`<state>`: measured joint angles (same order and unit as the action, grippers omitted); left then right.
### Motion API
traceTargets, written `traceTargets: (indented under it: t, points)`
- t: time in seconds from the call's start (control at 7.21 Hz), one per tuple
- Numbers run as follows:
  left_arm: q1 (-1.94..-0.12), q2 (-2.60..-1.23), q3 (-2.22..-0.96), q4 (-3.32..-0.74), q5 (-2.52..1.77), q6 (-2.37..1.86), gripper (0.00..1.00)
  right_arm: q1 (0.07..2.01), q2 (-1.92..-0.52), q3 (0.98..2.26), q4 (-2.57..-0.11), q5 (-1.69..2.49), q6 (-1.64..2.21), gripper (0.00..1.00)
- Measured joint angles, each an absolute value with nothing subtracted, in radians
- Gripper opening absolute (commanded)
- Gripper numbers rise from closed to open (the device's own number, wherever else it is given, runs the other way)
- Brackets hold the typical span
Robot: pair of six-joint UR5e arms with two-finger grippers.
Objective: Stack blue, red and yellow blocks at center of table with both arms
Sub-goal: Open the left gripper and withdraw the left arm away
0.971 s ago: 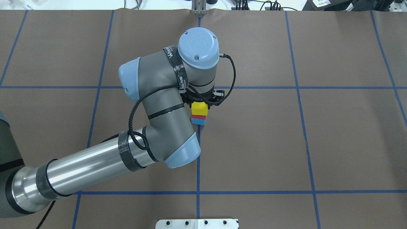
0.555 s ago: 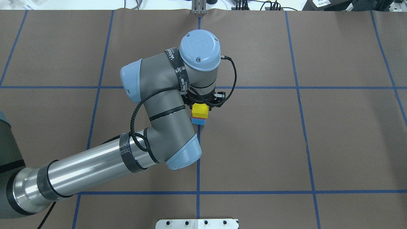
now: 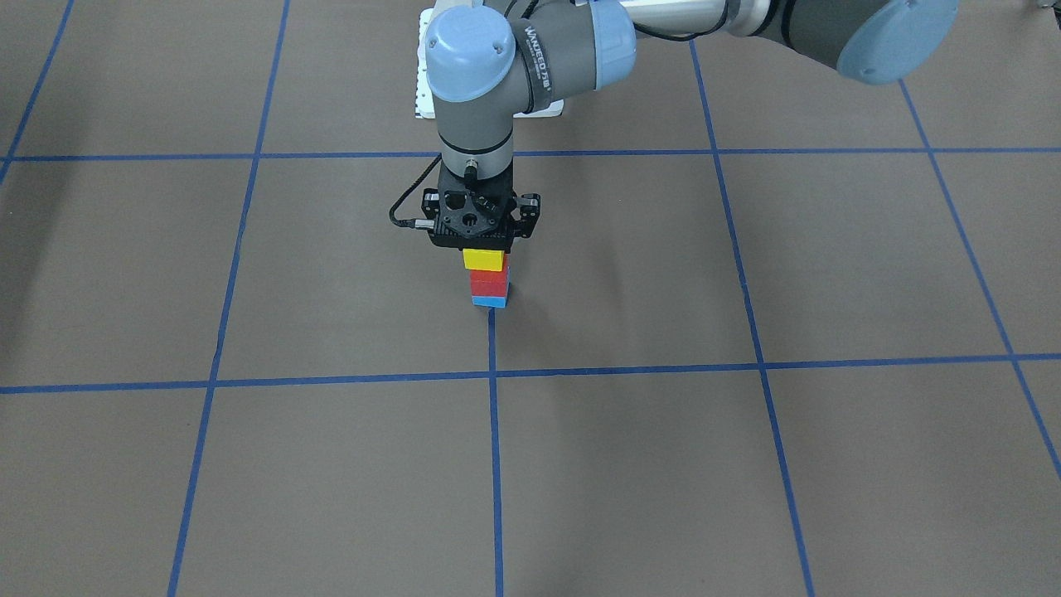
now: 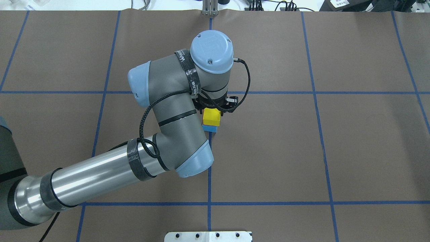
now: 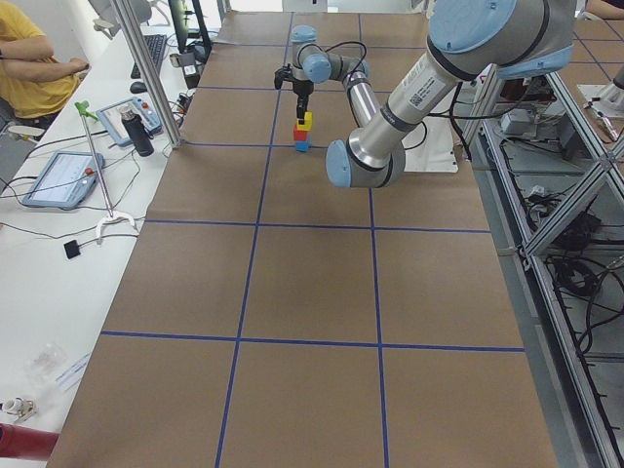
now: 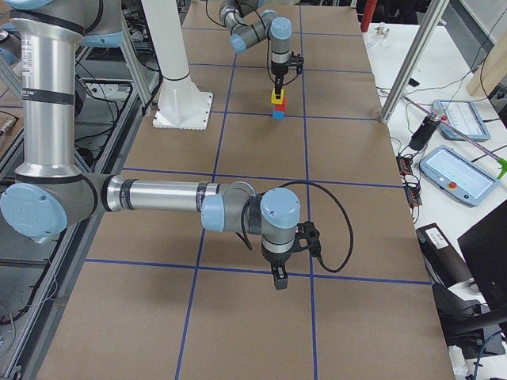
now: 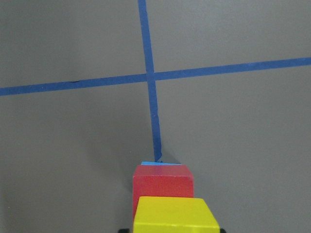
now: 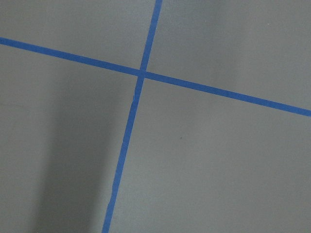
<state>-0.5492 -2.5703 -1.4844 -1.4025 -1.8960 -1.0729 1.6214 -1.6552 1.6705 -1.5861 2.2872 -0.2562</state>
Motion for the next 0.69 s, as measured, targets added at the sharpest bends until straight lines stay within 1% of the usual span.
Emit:
traceTargets:
  t: [0.56,0.69]
  points:
    - [-0.631,-2.563,-1.561,-1.383,-1.941,-1.037,1.0,1.621,-1.654,1.672,-1.586,2.287,-0.256,1.0]
    - [-0.669,-2.534,-1.609,-1.35,-1.973,-0.988,1.0,1.621,-1.654,1.672,-1.586,2.287,-0.256,1.0]
